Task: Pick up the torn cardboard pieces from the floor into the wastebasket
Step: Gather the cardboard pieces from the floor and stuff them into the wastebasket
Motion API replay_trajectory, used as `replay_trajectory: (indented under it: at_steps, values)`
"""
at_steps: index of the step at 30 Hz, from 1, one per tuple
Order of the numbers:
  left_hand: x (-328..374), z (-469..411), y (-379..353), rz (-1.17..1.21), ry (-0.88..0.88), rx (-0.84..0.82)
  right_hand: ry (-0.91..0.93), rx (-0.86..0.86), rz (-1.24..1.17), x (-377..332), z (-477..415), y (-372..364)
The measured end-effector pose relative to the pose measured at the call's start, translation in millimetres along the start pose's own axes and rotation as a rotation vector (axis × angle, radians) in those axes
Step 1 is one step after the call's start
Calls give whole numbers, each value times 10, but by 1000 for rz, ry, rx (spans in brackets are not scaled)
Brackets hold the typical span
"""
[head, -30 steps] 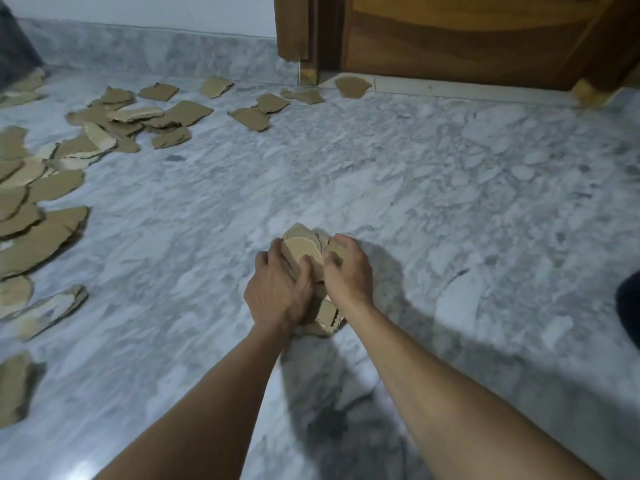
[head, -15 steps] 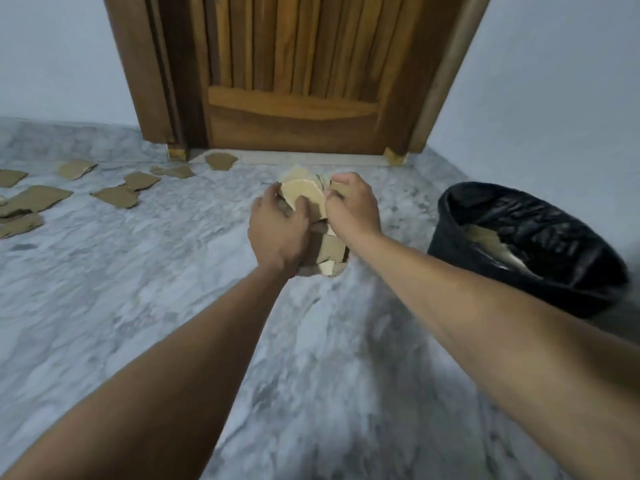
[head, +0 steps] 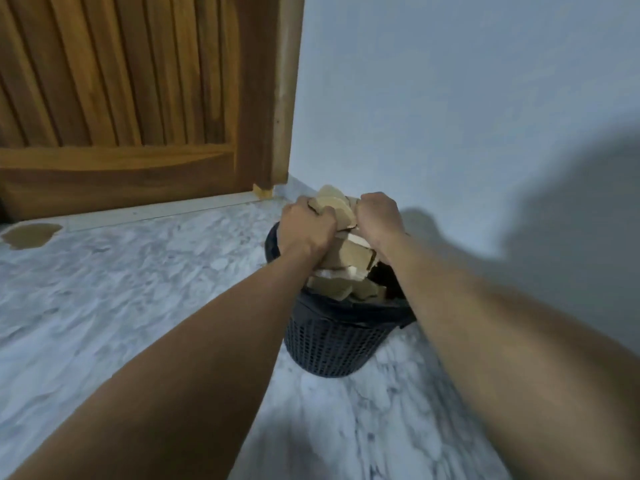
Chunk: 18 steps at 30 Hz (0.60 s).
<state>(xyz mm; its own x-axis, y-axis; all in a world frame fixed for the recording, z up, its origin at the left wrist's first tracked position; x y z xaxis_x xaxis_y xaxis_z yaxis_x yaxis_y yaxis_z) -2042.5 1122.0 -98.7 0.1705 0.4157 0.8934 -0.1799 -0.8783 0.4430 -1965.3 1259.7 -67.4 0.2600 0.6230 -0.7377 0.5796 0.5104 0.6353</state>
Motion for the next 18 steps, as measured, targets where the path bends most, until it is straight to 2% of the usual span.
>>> replay_trajectory:
  at_steps: [2,5,7,8,10,12,13,15,18]
  values:
    - [-36,-65,-216,-118,3,-100,-42,-26,-51,367,-103,120]
    - [-144,-73,-127,-389,-61,19,-94,-4,-14,800,-35,389]
    - [-329,-79,-32,-508,-20,51,-81,36,79,1040,23,576]
    - [-460,-94,-17,-489,30,10,-92,41,138,1171,49,658]
    - [-710,-125,-67,-232,140,-144,-169,-3,208,1426,134,693]
    - [-873,-115,-123,72,245,-236,-223,-89,83,1562,269,550]
    - [-920,-118,-121,149,278,-246,-239,-119,-16,1576,326,461]
    - [-940,-129,-101,204,286,-248,-279,-94,-168,1567,382,372]
    - [-937,-122,38,231,280,-221,-335,-44,-238,1526,276,320]
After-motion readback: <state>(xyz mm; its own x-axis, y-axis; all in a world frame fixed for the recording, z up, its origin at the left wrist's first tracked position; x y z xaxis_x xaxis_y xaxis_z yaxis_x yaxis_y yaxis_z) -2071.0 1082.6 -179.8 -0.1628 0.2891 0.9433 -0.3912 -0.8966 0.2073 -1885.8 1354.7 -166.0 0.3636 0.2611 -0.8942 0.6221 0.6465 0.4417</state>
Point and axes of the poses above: each hand's wrist, its own z-axis away from the middle knuckle, its own y-axis out of the back of the hand, x = y × z, the point moved 8 cm from there along -z, towards the middle knuckle, and after that the axes turned 8 degrees about y, right-handed, at the moved point
